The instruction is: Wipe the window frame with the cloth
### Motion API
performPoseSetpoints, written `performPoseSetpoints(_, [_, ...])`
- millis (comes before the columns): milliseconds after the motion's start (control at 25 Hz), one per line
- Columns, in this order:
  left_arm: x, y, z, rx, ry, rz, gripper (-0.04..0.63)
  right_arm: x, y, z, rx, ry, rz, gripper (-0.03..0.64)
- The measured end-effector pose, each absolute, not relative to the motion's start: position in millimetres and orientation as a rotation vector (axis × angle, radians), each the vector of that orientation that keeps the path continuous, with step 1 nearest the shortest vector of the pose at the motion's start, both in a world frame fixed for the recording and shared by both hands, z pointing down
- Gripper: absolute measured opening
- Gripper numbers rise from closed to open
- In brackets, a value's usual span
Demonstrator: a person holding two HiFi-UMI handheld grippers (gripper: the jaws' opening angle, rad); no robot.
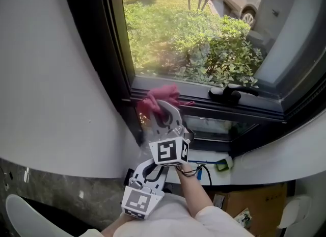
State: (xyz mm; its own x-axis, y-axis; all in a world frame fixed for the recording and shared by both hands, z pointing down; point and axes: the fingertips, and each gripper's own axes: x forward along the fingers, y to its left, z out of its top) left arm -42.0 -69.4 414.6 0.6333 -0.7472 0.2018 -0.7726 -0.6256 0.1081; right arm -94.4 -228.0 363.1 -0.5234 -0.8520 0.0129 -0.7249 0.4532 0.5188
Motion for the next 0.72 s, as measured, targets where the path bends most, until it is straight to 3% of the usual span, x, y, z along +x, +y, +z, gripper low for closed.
performPoseSetpoints(720, [-33.5, -67.6, 413.8, 2.678, -1.237, 0.199, 0.041, -84.5, -226.5, 363.5, 1.370, -2.428, -0.665, 0.072])
